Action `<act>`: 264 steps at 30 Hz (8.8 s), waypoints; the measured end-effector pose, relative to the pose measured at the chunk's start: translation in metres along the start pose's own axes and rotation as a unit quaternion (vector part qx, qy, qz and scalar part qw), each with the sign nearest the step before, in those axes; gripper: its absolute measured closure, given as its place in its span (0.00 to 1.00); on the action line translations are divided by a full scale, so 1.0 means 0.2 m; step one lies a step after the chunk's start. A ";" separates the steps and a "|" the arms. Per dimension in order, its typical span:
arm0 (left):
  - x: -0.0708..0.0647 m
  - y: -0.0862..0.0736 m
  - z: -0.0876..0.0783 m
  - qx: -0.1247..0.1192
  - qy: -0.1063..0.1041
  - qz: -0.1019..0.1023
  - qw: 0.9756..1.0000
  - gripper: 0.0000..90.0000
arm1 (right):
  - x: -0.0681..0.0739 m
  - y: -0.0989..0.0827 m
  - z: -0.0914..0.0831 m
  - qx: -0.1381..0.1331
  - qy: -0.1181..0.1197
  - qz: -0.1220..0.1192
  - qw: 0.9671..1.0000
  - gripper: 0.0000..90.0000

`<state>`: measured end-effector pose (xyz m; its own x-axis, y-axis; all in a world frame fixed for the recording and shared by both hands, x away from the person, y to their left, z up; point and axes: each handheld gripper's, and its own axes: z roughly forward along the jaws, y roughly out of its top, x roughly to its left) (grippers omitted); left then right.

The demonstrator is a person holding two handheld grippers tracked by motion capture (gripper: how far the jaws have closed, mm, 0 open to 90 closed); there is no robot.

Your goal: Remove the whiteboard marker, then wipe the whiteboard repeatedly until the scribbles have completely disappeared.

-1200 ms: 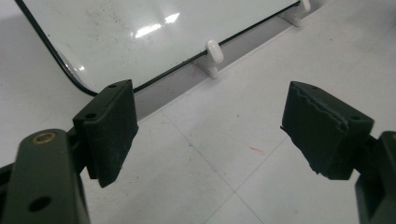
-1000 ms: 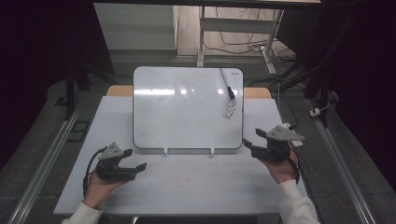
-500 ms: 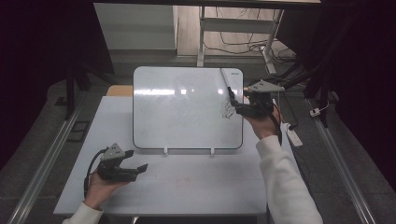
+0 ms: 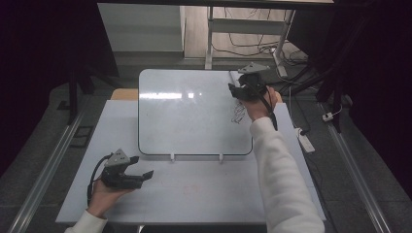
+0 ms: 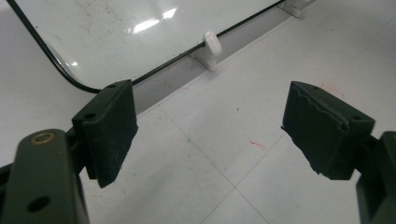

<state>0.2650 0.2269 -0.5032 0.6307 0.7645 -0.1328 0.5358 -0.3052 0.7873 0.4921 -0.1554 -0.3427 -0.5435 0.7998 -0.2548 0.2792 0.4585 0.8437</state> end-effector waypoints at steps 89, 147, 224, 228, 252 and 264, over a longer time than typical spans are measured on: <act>-0.28 0.51 0.13 -0.060 -0.052 0.050 0.996 0.26 | 0.41 -0.56 -0.47 -0.139 0.151 0.106 0.973 0.91; -0.33 0.57 0.33 -0.048 -0.163 0.049 0.984 0.91 | 0.77 -0.55 -0.44 -0.163 0.228 0.094 0.955 0.79; -0.08 0.04 -0.06 -0.036 -0.035 0.002 0.999 0.39 | 0.35 -0.69 -0.32 -0.120 0.294 0.055 0.947 0.87; -0.05 -0.04 -0.07 -0.026 -0.017 -0.008 0.999 0.38 | 0.26 -0.67 -0.34 -0.141 0.252 0.075 0.955 0.87; 0.01 -0.08 -0.05 -0.027 0.013 -0.035 0.999 0.31 | -0.15 -0.46 -0.22 -0.174 0.117 0.124 0.970 0.87; 0.02 -0.09 -0.03 -0.023 0.020 -0.036 0.999 0.31 | -0.25 -0.42 -0.04 -0.161 0.099 0.136 0.973 0.87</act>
<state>0.2542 0.2393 -0.5143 0.5672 0.8066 -0.1667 0.5522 -0.2222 0.8036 0.4893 -0.2364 -0.3971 -0.6343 0.7701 0.0673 0.1893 0.0703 0.9794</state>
